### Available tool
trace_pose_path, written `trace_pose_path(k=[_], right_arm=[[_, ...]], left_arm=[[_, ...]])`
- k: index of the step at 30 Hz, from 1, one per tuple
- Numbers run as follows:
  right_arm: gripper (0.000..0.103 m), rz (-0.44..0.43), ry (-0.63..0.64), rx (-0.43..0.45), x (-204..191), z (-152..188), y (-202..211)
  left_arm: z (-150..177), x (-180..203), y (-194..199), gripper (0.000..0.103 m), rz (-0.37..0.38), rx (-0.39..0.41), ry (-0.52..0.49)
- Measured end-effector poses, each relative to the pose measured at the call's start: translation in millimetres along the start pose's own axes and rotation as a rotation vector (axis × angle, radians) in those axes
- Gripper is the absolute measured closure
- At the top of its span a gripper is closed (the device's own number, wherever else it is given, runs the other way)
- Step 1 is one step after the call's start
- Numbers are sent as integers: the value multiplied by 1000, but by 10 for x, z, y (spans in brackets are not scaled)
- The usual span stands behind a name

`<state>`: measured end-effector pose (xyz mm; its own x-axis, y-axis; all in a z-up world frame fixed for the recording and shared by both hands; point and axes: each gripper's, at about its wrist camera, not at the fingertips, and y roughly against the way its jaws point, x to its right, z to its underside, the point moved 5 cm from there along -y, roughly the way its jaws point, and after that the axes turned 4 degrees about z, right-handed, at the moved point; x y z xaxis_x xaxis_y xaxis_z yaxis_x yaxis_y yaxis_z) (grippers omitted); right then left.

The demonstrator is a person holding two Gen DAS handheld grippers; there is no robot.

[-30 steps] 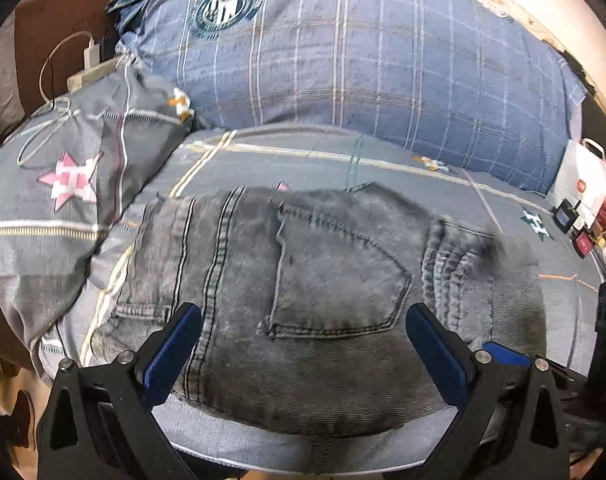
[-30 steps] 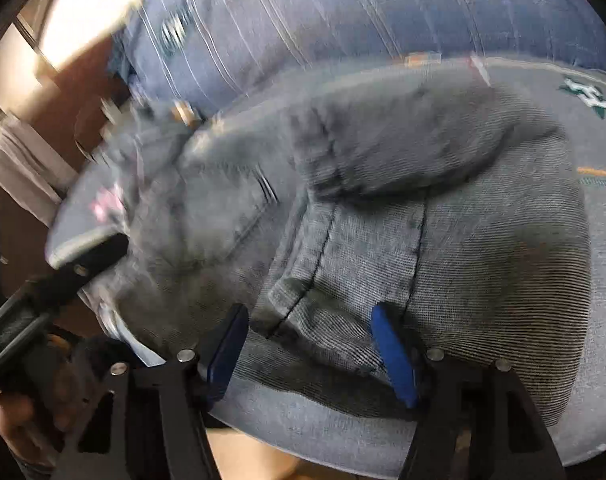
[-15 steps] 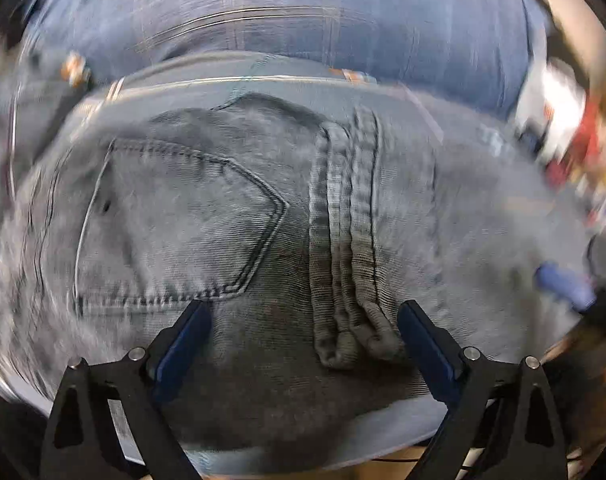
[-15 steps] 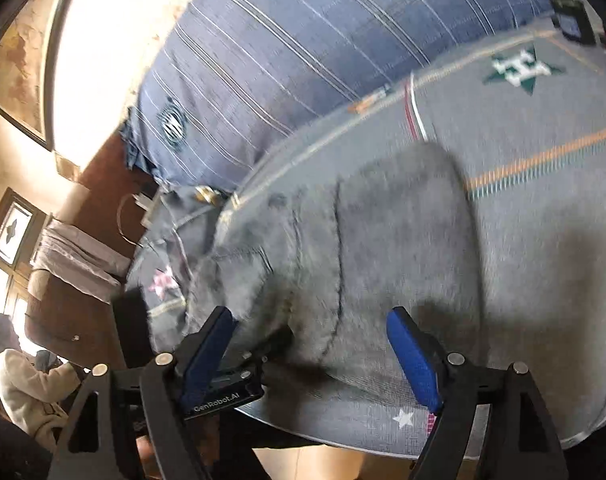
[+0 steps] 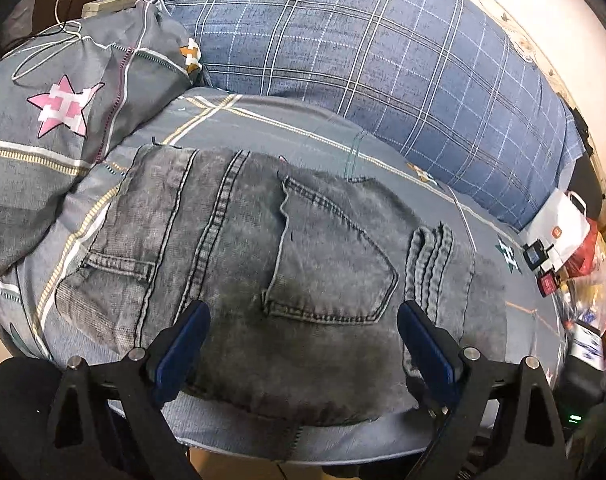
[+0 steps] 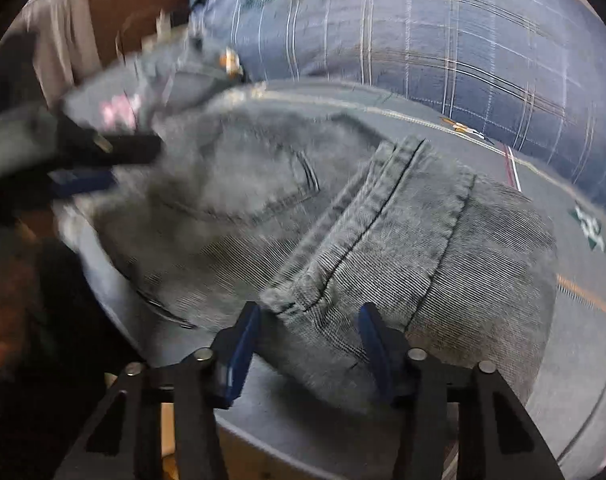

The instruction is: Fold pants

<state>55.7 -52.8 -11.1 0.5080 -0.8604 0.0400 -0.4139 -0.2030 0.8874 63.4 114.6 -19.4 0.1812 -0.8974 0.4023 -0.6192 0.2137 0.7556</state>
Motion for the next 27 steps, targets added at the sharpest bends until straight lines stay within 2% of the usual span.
trace_pose_path(k=[4,5,11,15,18,21,22,23,24,25,27], right_arm=[[55,57,67,-20,-35,-9,-94],[58,58,74,-29,-40,-23,-105],[84,-38,-25,-24,138,-150,0],[85,-67,-10,53,127,-220,292],[84,-102,12,38,73,-76,254],[76,-117,57,3,19,151,-27],[72,-125,55,36,23,153,-2],[62,-149,47,52,28,148,47],[36,-182,27,58,44,146,96],[29,-209,-2,71,77,157,143],[27,-242,-76,106,187,212,294]], left_arm=[[45,30,42,8,9,-1,-26],[46,35,62,8,10,5,-31],[-32,35,102,8,9,15,-34],[-67,78,148,8,2,29,-46],[-107,181,154,8,-5,33,-69],[-164,393,98,8,5,23,-107],[-187,519,64,8,7,15,-137],[-203,587,48,8,11,14,-146],[-235,721,13,8,32,12,-159],[-256,818,-22,8,46,7,-165],[-264,990,-118,8,60,3,-195]])
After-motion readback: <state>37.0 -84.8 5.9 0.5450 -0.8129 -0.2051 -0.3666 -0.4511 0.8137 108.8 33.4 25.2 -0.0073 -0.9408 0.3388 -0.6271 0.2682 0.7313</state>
